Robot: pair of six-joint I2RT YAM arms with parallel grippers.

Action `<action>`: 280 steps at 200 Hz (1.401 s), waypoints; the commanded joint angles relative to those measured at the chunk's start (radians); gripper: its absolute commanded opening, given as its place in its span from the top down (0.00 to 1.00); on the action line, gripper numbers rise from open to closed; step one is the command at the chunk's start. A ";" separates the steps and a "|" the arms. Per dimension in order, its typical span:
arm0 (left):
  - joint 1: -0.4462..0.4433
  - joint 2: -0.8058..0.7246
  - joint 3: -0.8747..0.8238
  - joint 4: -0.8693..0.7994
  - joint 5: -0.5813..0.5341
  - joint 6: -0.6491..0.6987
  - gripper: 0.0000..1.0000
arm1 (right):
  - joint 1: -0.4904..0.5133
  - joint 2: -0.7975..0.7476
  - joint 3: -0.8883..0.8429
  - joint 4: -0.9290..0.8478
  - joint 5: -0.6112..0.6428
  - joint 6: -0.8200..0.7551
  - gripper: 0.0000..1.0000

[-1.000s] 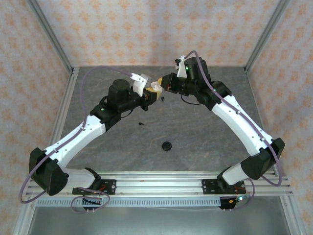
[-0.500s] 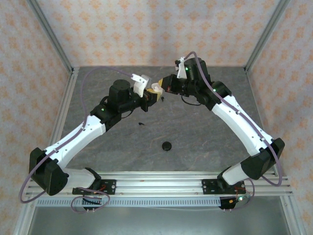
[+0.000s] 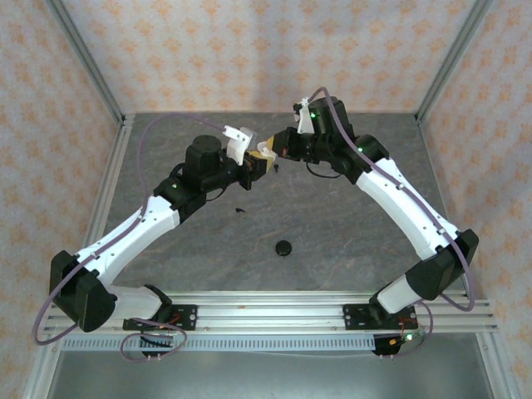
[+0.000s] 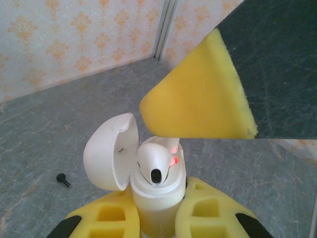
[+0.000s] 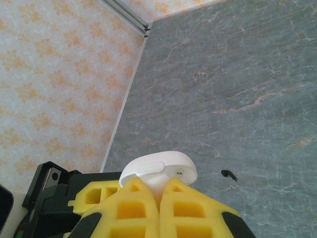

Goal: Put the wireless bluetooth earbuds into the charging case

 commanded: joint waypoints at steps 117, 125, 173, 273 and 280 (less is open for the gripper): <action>-0.003 -0.023 0.025 0.069 0.014 0.010 1.00 | 0.007 0.102 0.197 -0.236 -0.028 -0.045 0.76; -0.004 -0.023 0.026 0.070 0.013 0.012 1.00 | 0.007 0.105 0.205 -0.240 -0.026 -0.045 0.75; -0.003 -0.015 0.027 0.075 0.014 0.018 1.00 | 0.007 0.120 0.241 -0.271 -0.022 -0.050 0.73; -0.002 0.016 0.042 0.128 0.110 0.012 1.00 | -0.110 0.052 0.270 -0.234 -0.048 0.028 0.70; -0.002 0.020 0.046 0.130 0.126 0.008 1.00 | -0.123 0.040 0.255 -0.218 -0.055 0.034 0.70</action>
